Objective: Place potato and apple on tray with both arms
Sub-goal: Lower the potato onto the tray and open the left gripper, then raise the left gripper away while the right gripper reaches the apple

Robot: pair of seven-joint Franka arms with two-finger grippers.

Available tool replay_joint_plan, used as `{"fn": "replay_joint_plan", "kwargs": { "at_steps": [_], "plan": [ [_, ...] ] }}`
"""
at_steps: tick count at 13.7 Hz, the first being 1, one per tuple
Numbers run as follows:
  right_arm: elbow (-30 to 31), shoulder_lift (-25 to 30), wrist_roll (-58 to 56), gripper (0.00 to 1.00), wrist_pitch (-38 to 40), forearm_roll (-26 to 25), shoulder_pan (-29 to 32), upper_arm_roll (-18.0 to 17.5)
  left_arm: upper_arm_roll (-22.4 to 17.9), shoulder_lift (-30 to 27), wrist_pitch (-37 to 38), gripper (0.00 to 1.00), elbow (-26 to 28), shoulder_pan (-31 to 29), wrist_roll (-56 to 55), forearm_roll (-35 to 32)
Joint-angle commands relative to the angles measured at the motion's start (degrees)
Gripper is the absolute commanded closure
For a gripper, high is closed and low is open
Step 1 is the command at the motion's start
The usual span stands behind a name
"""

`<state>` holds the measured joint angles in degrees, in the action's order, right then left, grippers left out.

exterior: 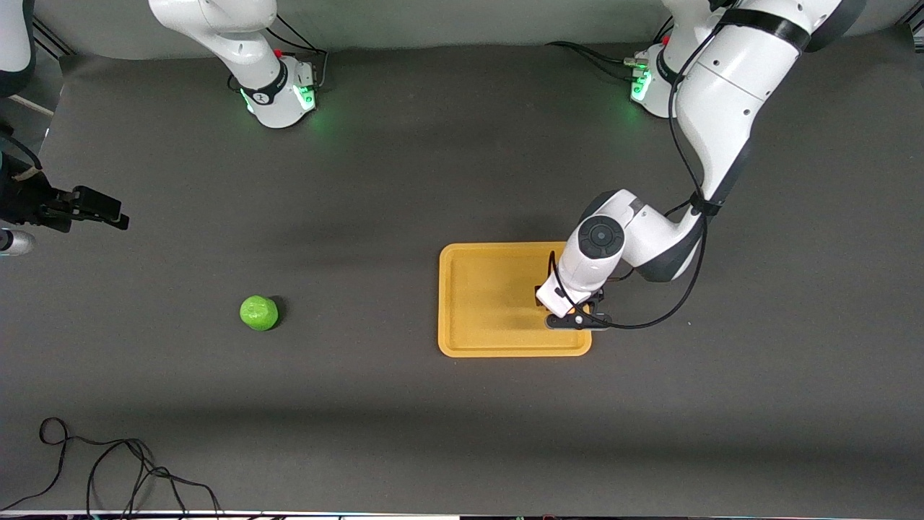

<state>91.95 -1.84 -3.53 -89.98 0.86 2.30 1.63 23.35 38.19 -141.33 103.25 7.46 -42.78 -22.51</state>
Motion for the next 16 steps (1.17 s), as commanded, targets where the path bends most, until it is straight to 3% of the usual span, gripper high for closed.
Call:
{"fn": "replay_joint_plan", "kwargs": {
  "at_steps": [1,2,6,9,14,16],
  "plan": [
    [-0.6,0.1,1.1,0.00,0.6,-1.3,-0.8,0.4,-0.4,-0.7,0.4,0.05,-0.2,0.7,-2.0,-1.4],
    [-0.6,0.1,1.1,0.00,0.6,-1.3,-0.8,0.4,-0.4,-0.7,0.4,0.00,-0.2,0.7,-2.0,-1.4],
    [-0.6,0.1,1.1,0.00,0.5,-1.3,-0.8,0.4,-0.3,-2.0,1.4,0.00,-0.2,0.1,-2.1,-1.4],
    [-1.2,0.0,1.2,0.00,0.3,-1.2,-0.9,0.2,-0.3,-6.4,3.7,0.00,-0.2,-1.0,-1.8,-1.1],
    [-3.7,-2.0,2.0,0.00,-1.8,-0.6,-5.8,-0.3,0.2,-20.3,21.7,0.00,-1.7,-3.6,1.2,0.2],
    [0.3,-1.2,2.0,0.00,-5.6,-0.5,-8.1,-0.1,-0.3,-24.5,30.3,0.00,-4.4,-6.5,11.5,6.9]
  ]
}}
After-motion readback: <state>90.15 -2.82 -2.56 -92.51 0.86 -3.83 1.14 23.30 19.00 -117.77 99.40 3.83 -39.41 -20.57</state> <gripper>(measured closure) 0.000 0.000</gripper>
